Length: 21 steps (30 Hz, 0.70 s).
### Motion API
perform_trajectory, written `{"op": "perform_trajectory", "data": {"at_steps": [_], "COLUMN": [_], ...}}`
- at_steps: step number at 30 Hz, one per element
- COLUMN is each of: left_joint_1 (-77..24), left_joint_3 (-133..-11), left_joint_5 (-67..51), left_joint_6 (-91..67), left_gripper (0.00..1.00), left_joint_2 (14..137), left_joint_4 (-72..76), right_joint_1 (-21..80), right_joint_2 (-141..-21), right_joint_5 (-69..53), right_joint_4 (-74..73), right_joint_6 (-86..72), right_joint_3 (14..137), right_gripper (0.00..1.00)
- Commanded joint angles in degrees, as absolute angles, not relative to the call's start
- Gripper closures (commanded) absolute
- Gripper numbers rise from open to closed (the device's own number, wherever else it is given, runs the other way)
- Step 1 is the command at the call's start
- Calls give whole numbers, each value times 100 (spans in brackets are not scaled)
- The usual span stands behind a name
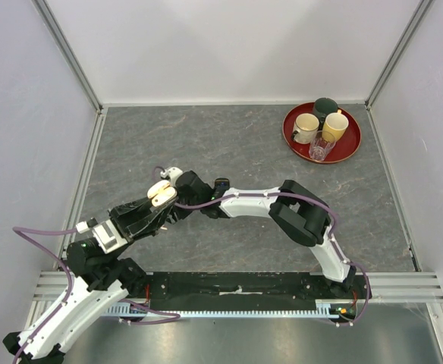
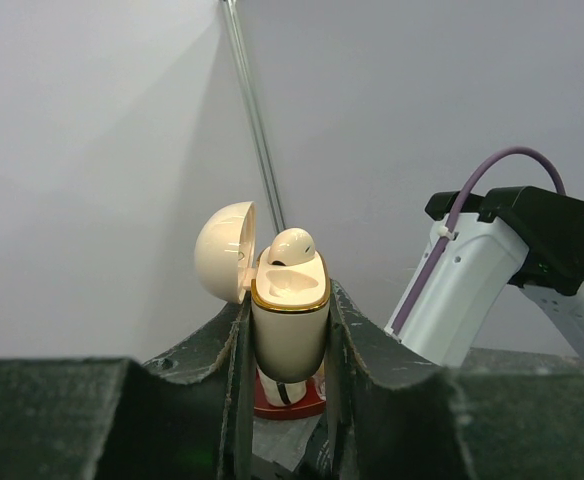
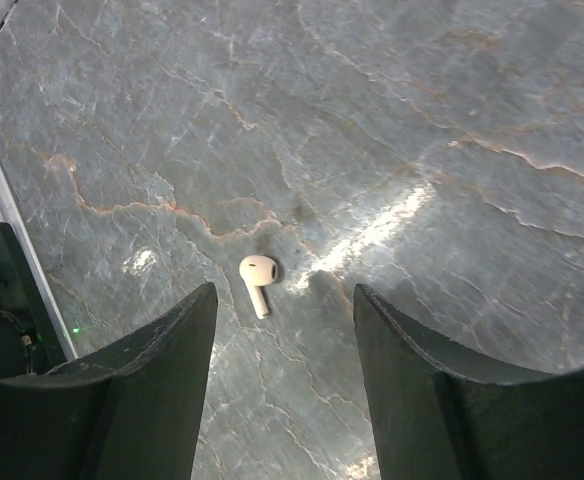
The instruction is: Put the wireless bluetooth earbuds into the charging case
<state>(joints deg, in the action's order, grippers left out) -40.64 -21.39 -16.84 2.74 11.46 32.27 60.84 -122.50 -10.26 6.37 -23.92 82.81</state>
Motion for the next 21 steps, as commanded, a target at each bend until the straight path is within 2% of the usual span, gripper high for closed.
{"op": "perform_trajectory", "data": {"at_steps": [1, 21], "left_joint_1": [-4087, -4087], "left_joint_3": [-2355, -2197], "left_joint_5": [-1740, -1705], "left_joint_6": [501, 360], "left_gripper": [98, 98], "left_joint_2": [1063, 1099], "left_joint_4": [3234, 3366], "right_joint_1": [6275, 6662], "right_joint_2": [-12410, -12999], "right_joint_5": [-958, -396], "right_joint_4": [563, -202], "right_joint_6": [-2031, -1503], "right_joint_3": [8683, 9422], "right_gripper": [36, 43]}}
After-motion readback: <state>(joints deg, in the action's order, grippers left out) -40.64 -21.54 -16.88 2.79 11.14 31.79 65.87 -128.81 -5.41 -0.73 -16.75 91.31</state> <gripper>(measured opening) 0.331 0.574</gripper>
